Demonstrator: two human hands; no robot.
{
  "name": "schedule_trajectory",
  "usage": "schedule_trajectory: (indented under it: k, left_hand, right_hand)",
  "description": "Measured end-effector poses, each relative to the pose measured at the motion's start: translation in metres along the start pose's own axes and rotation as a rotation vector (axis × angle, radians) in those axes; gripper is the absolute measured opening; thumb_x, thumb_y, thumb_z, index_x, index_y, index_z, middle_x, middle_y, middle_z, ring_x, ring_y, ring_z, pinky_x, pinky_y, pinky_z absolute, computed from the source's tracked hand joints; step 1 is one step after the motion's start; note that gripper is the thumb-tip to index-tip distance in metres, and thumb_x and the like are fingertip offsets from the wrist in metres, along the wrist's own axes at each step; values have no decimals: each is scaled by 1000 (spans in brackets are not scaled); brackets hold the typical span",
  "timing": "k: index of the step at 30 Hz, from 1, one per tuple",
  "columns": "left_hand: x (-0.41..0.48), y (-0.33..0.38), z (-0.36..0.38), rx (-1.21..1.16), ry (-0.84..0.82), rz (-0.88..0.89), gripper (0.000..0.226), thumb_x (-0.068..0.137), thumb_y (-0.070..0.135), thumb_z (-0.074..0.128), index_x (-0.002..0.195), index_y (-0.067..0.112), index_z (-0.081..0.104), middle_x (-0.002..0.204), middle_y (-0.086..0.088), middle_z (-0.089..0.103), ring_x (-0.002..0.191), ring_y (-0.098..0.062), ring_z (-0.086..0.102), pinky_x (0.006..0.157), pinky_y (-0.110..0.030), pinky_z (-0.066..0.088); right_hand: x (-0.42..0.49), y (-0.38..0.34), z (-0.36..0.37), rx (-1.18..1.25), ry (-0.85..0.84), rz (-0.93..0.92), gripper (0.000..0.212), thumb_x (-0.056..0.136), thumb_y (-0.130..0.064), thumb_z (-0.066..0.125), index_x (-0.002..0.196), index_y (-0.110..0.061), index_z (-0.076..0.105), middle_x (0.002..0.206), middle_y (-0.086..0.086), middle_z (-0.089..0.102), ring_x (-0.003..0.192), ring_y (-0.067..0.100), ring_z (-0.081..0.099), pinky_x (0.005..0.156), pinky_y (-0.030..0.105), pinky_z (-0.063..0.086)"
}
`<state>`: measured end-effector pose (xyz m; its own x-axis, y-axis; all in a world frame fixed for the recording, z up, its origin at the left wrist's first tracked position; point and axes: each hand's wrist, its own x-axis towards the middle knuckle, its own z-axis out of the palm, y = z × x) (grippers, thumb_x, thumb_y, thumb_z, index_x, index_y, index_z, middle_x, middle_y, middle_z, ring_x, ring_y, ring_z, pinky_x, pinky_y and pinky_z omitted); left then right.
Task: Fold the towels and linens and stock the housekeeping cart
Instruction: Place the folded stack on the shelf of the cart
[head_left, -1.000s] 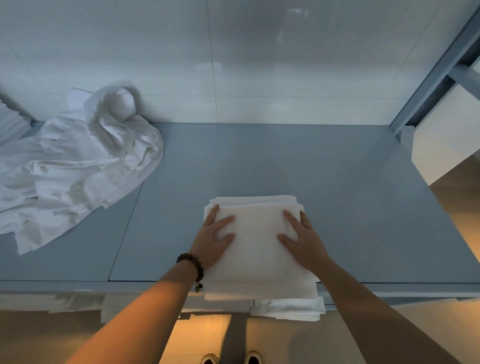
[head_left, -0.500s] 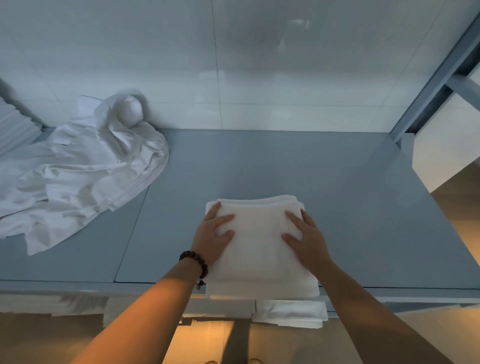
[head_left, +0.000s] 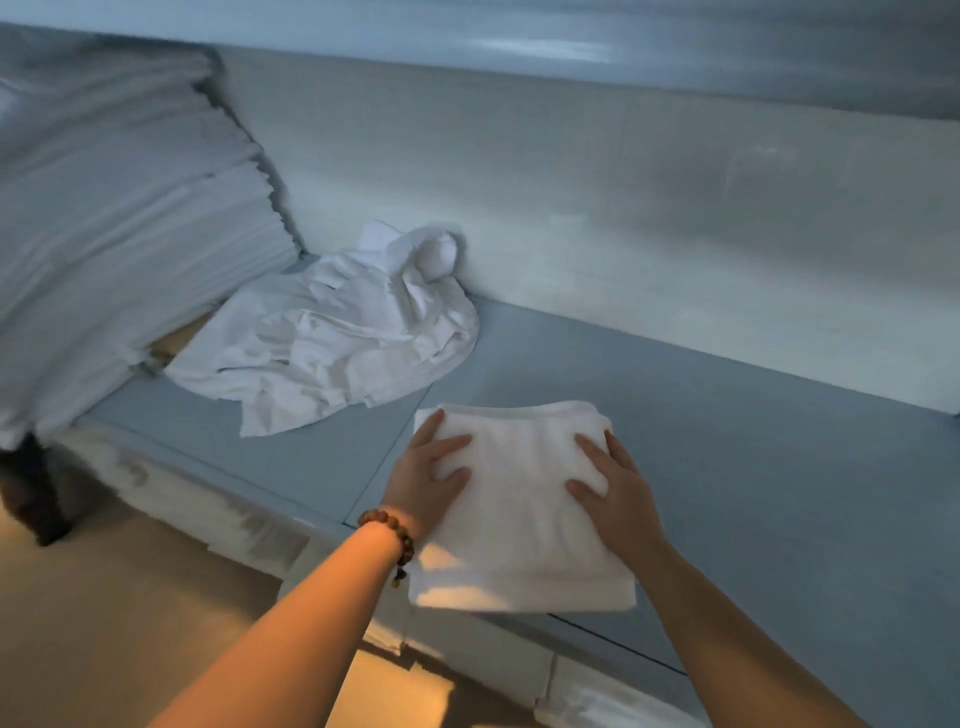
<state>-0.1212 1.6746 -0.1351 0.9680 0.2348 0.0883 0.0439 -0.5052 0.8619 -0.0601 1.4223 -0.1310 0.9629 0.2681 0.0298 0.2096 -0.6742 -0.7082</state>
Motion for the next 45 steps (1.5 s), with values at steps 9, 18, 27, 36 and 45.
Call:
schedule_trajectory:
  k: [9, 18, 27, 36, 45]
  left_hand:
    - [-85, -46, -105, 66, 357, -184, 40, 86, 10, 67, 123, 27, 65, 152, 15, 27, 132, 4, 32, 98, -3, 26]
    - [-192, -89, -194, 67, 739, -472, 37, 88, 13, 68, 122, 27, 64, 151, 18, 26, 130, -1, 32, 104, -11, 25]
    - [-282, -129, -260, 34, 1038, -645, 36, 89, 13, 66, 120, 31, 62, 154, 15, 24, 140, -9, 27, 110, -20, 19]
    - [-351, -147, -331, 72, 1260, -821, 38, 91, 13, 64, 127, 23, 61, 157, 11, 21, 140, -9, 25, 100, -5, 11]
    - [-399, -168, -366, 5, 1549, -997, 40, 91, 14, 64, 129, 24, 60, 157, 15, 20, 139, -7, 26, 109, -19, 20]
  right_hand:
    - [25, -102, 101, 11, -287, -294, 59, 87, -16, 69, 141, -23, 46, 158, 6, 22, 142, 22, 27, 109, 26, 25]
    - [3, -225, 211, 113, -704, -513, 59, 89, -6, 63, 143, -13, 40, 152, 13, 32, 136, 17, 33, 101, 7, 25]
    - [-29, -327, 328, 5, -889, -839, 56, 90, -23, 65, 141, -32, 44, 159, 1, 17, 142, 21, 26, 107, 31, 27]
    - [-78, -434, 436, 24, -1078, -1054, 56, 89, -21, 67, 140, -30, 47, 158, 2, 19, 143, 21, 26, 109, 28, 23]
    - [-135, -515, 531, -11, -1298, -1282, 53, 91, -25, 64, 140, -33, 45, 159, 1, 18, 141, 22, 28, 107, 25, 24]
